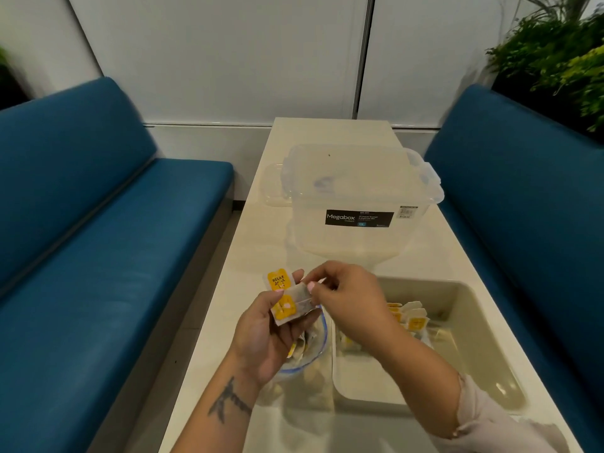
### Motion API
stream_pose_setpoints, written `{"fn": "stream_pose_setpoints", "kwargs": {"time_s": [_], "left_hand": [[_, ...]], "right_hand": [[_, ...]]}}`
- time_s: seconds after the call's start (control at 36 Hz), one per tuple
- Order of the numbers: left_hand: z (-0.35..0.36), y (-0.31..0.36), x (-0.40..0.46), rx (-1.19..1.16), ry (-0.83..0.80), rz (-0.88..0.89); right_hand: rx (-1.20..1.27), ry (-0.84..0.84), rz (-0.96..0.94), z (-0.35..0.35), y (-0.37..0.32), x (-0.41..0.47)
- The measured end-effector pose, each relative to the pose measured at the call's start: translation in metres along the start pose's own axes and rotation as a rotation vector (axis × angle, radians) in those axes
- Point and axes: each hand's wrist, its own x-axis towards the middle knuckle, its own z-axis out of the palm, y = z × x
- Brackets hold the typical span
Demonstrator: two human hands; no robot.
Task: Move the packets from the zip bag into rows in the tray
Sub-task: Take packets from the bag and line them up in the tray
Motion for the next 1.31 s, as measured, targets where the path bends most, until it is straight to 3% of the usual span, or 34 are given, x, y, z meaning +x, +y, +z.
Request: {"fn": "stream_pose_setpoints", "kwargs": {"time_s": [0.08, 0.5, 0.81, 0.97, 1.17, 1.31], "left_hand": [[0.001, -0.001, 0.000, 0.000, -0.021, -0.007], [0.005, -0.013, -0.002, 0.155, -0.068, 0.049], [0.005, -0.015, 0.002, -0.114, -0.021, 0.029], [0.006, -0.022, 0.003, -0.027, -0.005, 0.090], [0.014, -0.030, 0.008, 0.142, 0.031, 0.167], [0.014, -0.033, 0.013, 0.240, 0.033, 0.193]], "right_hand": [[-0.011, 0.046, 0.009, -0.009, 0.005, 0.007], [0.061, -0.073, 0.092, -0.009, 0.021, 0.003], [0.558, -0.094, 0.258, -0.018, 0.024, 0.000], [0.843, -0.128, 0.309, -0.013, 0.024, -0.004], [0.719, -0.015, 0.302, -0.006, 0.031, -0.006], [0.623, -0.056, 0.232, -0.010, 0.034, -0.011]]}}
